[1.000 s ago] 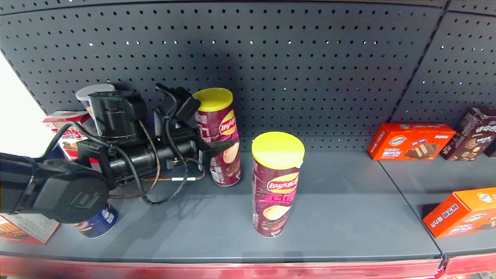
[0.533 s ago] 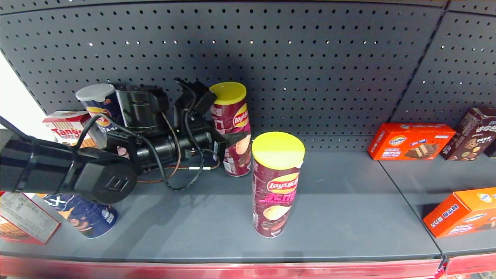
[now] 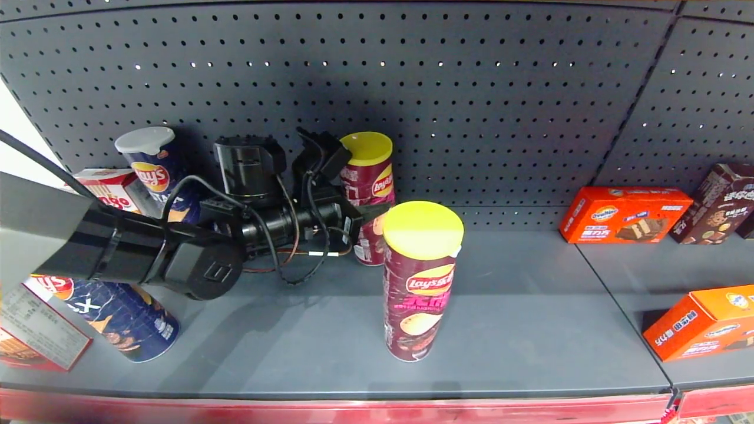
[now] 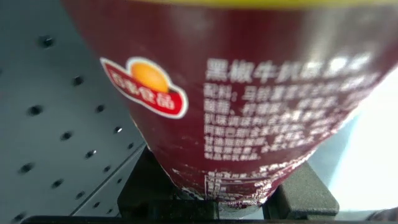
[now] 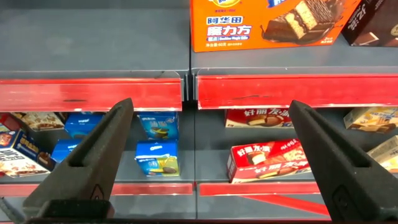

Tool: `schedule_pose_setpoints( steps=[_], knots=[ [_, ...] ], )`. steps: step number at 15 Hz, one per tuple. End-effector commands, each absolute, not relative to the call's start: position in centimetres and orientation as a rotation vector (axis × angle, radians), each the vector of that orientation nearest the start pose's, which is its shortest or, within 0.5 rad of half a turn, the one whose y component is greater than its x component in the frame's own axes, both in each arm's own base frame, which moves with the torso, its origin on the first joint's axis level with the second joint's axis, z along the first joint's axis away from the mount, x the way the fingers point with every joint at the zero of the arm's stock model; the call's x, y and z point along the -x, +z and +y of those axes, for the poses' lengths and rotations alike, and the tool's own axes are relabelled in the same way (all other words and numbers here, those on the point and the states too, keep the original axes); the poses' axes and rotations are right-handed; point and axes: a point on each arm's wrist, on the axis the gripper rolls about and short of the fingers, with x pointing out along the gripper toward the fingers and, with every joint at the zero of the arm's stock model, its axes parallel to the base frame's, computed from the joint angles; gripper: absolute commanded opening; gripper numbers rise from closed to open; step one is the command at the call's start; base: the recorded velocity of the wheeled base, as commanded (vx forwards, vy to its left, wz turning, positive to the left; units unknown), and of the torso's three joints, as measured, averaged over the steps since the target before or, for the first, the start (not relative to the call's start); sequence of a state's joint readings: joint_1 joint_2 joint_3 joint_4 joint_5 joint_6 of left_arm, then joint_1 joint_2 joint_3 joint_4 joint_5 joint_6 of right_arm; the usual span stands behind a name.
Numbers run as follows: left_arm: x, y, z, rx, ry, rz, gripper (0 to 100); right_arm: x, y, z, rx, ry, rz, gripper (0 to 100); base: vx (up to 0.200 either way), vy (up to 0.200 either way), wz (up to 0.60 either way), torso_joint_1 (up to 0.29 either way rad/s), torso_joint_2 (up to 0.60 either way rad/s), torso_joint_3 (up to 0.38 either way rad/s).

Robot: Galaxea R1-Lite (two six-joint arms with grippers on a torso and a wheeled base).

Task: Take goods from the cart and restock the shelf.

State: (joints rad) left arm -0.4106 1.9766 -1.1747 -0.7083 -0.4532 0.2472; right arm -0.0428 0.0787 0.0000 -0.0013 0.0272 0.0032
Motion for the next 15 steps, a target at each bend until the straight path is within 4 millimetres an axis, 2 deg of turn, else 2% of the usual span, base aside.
schedule_pose_setpoints(
  steps=[1,6,7,12,15],
  knots=[
    [-36.1,18.7,-16.9,-0.229,-0.875,0.0,0,1.7,7.7,0.1,-0.006,-0.015,0.08,100,0.0,0.0,0.0,0.0,0.0,0.0],
    [-36.5,18.1,-17.1,-0.255,-0.876,-0.002,0,1.7,7.7,0.1,-0.006,-0.015,0.08,100,0.0,0.0,0.0,0.0,0.0,0.0],
    [-36.5,18.0,-17.1,-0.259,-0.876,-0.003,100,1.7,7.7,0.1,-0.006,-0.015,0.08,100,0.0,0.0,0.0,0.0,0.0,0.0],
    [-36.0,18.0,-16.8,-0.263,-0.865,-0.009,100,1.7,7.7,0.1,-0.006,-0.015,0.08,100,0.0,0.0,0.0,0.0,0.0,0.0],
    [-33.2,18.0,-15.4,-0.268,-0.824,-0.025,100,1.7,7.7,0.1,-0.006,-0.015,0.08,100,0.0,0.0,0.0,0.0,0.0,0.0]
  ],
)
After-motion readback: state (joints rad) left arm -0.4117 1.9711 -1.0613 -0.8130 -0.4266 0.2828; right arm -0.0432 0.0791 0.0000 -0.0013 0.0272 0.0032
